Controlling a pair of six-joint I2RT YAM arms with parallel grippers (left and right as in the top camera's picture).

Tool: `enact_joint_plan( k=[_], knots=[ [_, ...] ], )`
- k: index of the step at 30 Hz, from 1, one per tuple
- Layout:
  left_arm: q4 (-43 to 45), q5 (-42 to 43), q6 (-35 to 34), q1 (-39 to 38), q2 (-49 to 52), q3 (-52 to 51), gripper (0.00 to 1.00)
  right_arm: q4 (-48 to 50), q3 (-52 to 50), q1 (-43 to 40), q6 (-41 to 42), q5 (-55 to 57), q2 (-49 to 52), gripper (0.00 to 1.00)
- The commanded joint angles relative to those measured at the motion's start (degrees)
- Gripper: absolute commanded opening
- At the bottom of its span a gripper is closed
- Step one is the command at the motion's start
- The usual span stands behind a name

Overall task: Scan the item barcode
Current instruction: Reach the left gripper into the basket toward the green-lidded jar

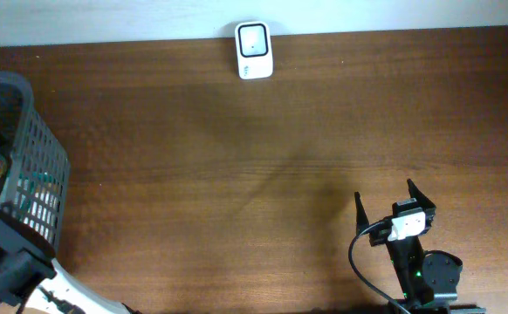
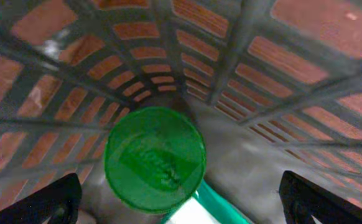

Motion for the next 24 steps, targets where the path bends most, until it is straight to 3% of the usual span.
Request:
enact_joint_plan(
  k=[1, 7, 13, 22, 24],
  knots=[
    [1.46, 0.2, 2.51, 0.44, 2.89, 0.63, 0.99, -0.24, -0.37, 0.42, 0.42, 0.33, -0.37, 0.98],
    [4.44, -0.02, 3.76, 0.46, 6.16, 0.63, 0.95, -0.24, -0.37, 0.42, 0.42, 0.33, -0.37, 0.98],
    [5.62, 0.04, 3.72, 0.52, 7.3, 0.63, 0.77, -0.24, -0.37, 0.42, 0.42, 0.33, -0.37, 0.98],
    [4.37, 0.02, 3.69, 0.42, 11.41, 0.63, 0.77, -0.24, -0.37, 0.42, 0.42, 0.33, -0.37, 0.98],
    [4.52, 0.02, 3.69, 0.42, 11.02, 1.01, 0.7, -0.24, -0.37, 0.42, 0.42, 0.33, -0.37, 0.98]
  ],
)
